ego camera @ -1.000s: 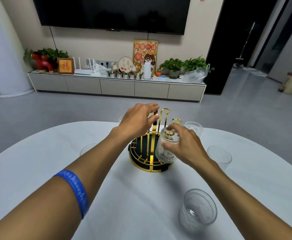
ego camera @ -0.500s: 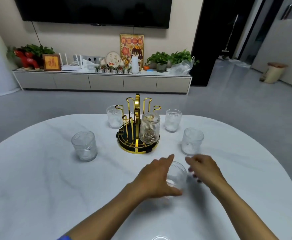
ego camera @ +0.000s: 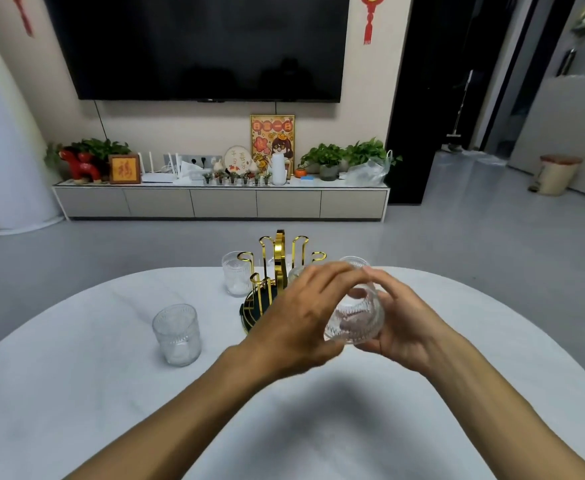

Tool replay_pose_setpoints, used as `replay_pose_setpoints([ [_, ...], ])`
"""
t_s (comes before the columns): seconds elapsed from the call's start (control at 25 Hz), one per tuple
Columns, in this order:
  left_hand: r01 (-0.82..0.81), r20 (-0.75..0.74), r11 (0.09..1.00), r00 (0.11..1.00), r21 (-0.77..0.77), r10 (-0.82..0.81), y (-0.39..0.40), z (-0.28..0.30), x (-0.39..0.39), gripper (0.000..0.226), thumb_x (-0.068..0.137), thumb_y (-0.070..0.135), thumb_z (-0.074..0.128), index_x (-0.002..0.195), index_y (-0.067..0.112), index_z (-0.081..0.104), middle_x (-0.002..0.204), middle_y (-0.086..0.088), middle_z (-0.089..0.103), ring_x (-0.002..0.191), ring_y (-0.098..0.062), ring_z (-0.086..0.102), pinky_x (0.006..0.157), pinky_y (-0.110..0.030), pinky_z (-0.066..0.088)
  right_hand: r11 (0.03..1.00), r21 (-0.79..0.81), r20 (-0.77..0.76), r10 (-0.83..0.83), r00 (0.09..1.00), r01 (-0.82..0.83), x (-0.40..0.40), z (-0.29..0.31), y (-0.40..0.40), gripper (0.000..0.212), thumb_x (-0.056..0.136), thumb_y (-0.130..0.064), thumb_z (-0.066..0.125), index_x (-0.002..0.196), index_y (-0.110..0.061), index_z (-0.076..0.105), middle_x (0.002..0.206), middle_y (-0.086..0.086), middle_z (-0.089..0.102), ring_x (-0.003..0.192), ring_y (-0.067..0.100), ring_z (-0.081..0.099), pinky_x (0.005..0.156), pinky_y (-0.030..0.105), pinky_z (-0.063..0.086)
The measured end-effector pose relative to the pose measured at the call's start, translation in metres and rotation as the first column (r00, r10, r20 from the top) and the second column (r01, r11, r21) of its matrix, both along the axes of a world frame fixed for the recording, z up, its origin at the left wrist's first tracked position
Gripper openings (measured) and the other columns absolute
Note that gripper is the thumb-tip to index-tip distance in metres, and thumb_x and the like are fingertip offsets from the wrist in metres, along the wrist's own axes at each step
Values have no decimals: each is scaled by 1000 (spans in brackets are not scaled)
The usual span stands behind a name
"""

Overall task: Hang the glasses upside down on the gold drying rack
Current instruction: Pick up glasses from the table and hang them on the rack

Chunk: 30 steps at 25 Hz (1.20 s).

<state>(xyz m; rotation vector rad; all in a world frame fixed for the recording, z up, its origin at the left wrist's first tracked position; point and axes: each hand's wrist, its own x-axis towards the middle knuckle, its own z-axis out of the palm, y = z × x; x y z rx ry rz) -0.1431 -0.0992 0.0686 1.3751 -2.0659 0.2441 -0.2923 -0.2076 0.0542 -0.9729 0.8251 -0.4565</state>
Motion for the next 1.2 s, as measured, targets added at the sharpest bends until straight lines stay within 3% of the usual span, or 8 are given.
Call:
replay_pose_setpoints([
  [0.16, 85, -42, 986, 996, 143, -80, -37, 23, 49, 79, 75, 37, 73, 144, 32, 34, 148, 4, 43, 130, -12, 40, 104, -22, 34, 977, -181, 43, -109, 993, 115, 32, 27, -39, 50, 68, -49, 75, 104, -14, 69, 91, 18, 72, 70, 31, 70, 57, 39, 57],
  [0.24, -32, -190, 983, 980, 179, 66, -58, 23, 76, 59, 86, 45, 59, 141, 37, 39, 147, 8, 45, 129, -6, 40, 102, -24, 33, 857, -414, 81, -302, 950, 308, 42, 34, -63, 43, 70, -42, 76, 102, -18, 64, 95, 13, 73, 70, 25, 71, 53, 36, 57],
  [0.32, -247, -186, 945, 940, 213, 287, -80, 14, 105, 46, 96, 39, 46, 140, 30, 44, 148, 3, 46, 133, -13, 39, 103, -29, 29, 661, -644, 135, -398, 907, 386, 49, 37, -86, 42, 69, -37, 78, 104, -25, 58, 101, 5, 69, 81, 21, 68, 56, 36, 57],
  [0.4, -338, -87, 883, 919, 325, 384, -100, 3, 128, 45, 99, 37, 42, 141, 24, 44, 150, 0, 44, 137, -17, 35, 106, -32, 27, 469, -853, 35, -389, 921, 230, 59, 29, -104, 49, 69, -38, 80, 111, -32, 56, 108, 2, 63, 89, 21, 61, 63, 33, 52],
  [0.48, -329, -49, 865, 926, 380, 374, -111, -6, 140, 44, 99, 36, 44, 140, 21, 47, 149, -1, 46, 136, -18, 37, 108, -36, 31, 364, -931, -109, -353, 929, 29, 70, 16, -116, 56, 68, -41, 81, 116, -35, 55, 114, 6, 61, 95, 23, 58, 71, 35, 52],
  [0.6, -318, -103, 887, 923, 334, 370, -118, -12, 148, 41, 97, 34, 48, 136, 22, 53, 143, 1, 53, 131, -18, 44, 105, -38, 37, 338, -939, -164, -304, 939, -54, 80, -1, -125, 59, 67, -43, 82, 118, -37, 54, 118, 5, 60, 103, 25, 57, 83, 45, 54],
  [0.76, -298, -189, 894, 908, 336, 373, -117, -12, 150, 39, 96, 35, 52, 133, 23, 57, 140, 3, 56, 130, -17, 46, 103, -39, 39, 325, -939, -213, -280, 936, -116, 86, -12, -133, 58, 65, -44, 83, 116, -36, 56, 119, 2, 61, 107, 24, 57, 89, 44, 51],
  [1.2, -282, -233, 882, 893, 377, 386, -116, -12, 153, 40, 95, 36, 53, 134, 26, 55, 143, 3, 53, 129, -19, 47, 103, -40, 40, 332, -898, -352, -144, 925, -289, 87, -57, -140, 54, 68, -29, 84, 112, -39, 55, 111, -1, 67, 94, 19, 65, 80, 41, 55],
])
